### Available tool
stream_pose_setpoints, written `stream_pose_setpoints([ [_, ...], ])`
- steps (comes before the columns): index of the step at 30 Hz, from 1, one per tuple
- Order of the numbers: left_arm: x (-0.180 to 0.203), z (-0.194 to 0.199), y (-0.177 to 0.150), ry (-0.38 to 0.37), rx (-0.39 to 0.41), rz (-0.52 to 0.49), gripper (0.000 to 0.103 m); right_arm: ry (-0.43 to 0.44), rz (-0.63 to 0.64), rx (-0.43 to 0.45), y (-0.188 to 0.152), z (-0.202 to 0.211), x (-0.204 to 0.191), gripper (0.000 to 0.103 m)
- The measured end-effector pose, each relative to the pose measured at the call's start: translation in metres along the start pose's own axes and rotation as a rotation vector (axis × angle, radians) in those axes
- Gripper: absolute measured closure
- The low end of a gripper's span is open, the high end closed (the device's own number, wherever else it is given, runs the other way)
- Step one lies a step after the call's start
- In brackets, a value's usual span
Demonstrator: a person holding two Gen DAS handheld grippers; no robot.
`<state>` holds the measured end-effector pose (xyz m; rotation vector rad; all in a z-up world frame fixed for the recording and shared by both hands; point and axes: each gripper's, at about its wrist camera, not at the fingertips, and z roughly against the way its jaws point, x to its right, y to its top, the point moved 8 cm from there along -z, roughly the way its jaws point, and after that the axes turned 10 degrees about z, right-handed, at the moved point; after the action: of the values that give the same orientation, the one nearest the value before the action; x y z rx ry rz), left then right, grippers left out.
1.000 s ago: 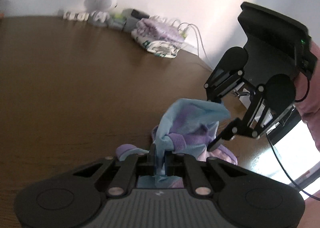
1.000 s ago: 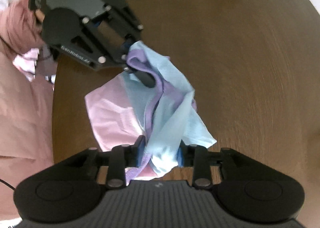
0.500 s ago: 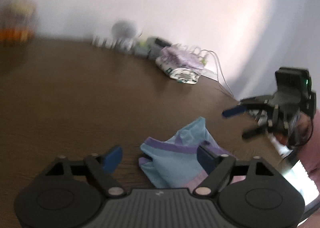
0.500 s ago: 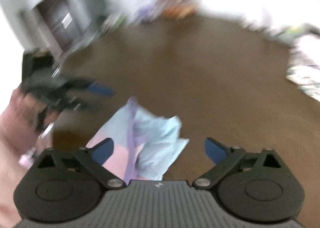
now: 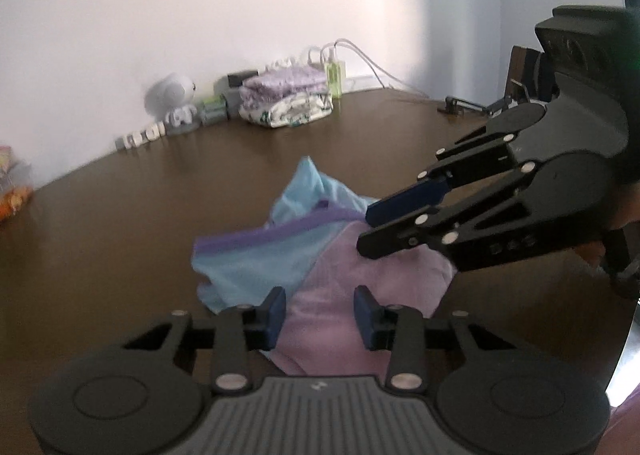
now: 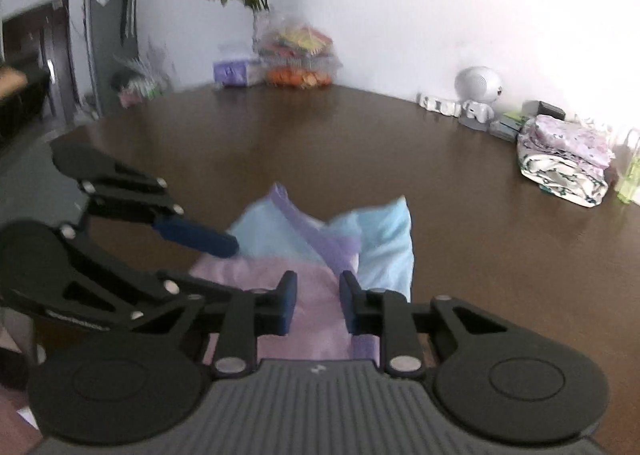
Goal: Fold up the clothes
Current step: 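Fold the strip in half with both grippers and lower it onto the table, then open both grippers and press the folded garment flat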
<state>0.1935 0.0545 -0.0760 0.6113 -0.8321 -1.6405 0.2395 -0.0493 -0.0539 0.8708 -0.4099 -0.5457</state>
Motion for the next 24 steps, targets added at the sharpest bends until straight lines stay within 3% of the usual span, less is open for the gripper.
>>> stream_pose_setpoints([
  [7, -0.014, -0.006, -0.009, -0.026, 0.006, 0.087, 0.066, -0.085, 0.019, -0.045, -0.02, -0.011, -0.025, 0.083],
  [12, -0.019, -0.004, -0.004, -0.044, 0.006, 0.092, 0.053, -0.17, -0.014, -0.065, -0.028, -0.001, -0.039, 0.081],
  [14, -0.016, 0.001, -0.001, -0.052, 0.024, 0.08, 0.052, -0.203, -0.022, -0.07, -0.03, 0.003, -0.046, 0.081],
  [20, -0.005, 0.017, 0.009, -0.073, 0.077, 0.044, 0.051, -0.177, -0.075, 0.089, -0.011, 0.037, -0.034, 0.069],
  [22, -0.002, 0.022, 0.012, -0.081, 0.095, 0.033, 0.051, -0.159, -0.057, 0.105, 0.0, 0.036, -0.028, 0.072],
  [24, 0.006, 0.02, 0.008, -0.083, 0.08, 0.0, 0.062, -0.103, -0.024, 0.104, 0.009, 0.027, -0.029, 0.083],
])
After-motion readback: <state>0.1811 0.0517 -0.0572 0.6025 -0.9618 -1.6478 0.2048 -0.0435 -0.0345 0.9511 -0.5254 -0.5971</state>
